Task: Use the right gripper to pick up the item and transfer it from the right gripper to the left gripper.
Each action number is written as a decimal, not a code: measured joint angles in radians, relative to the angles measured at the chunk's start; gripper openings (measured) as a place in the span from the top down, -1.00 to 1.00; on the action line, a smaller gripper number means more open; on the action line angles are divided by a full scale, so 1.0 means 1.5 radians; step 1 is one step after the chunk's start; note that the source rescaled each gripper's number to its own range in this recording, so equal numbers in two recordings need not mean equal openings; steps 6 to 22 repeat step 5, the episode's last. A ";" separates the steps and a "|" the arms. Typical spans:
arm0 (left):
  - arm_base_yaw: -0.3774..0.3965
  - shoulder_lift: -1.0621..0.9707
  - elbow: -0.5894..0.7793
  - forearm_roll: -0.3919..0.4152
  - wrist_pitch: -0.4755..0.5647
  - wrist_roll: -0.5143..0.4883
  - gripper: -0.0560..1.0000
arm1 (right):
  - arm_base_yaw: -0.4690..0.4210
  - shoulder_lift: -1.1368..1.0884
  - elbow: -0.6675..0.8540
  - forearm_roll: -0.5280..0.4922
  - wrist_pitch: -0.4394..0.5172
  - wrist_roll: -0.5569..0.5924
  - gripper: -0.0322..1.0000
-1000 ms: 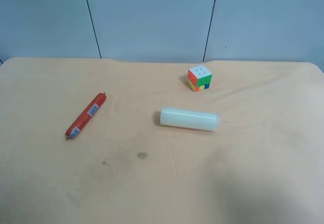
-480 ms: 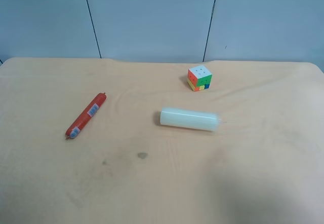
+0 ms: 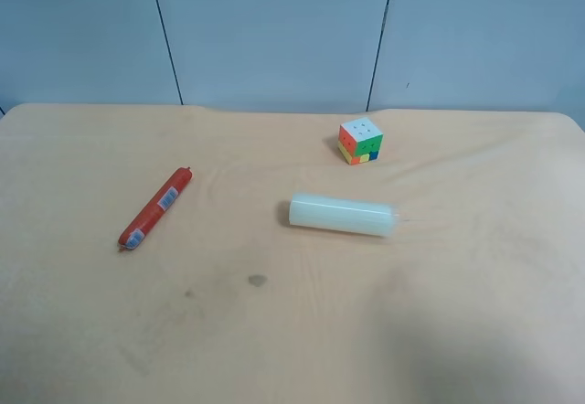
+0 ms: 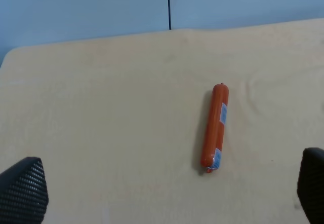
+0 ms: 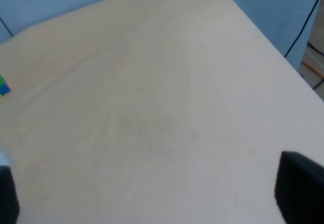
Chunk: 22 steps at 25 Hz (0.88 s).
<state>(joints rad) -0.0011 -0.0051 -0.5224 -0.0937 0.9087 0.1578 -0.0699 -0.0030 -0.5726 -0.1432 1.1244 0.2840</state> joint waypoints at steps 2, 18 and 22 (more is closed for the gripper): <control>0.000 0.000 0.000 0.000 0.000 0.000 -1.00 | 0.000 0.000 0.000 0.000 0.000 0.000 -1.00; 0.000 0.000 0.000 0.000 0.005 0.000 -1.00 | 0.000 0.000 0.000 0.000 0.000 0.000 -1.00; 0.000 0.000 0.000 0.000 0.005 0.000 -1.00 | 0.000 0.000 0.000 0.000 0.000 0.000 -1.00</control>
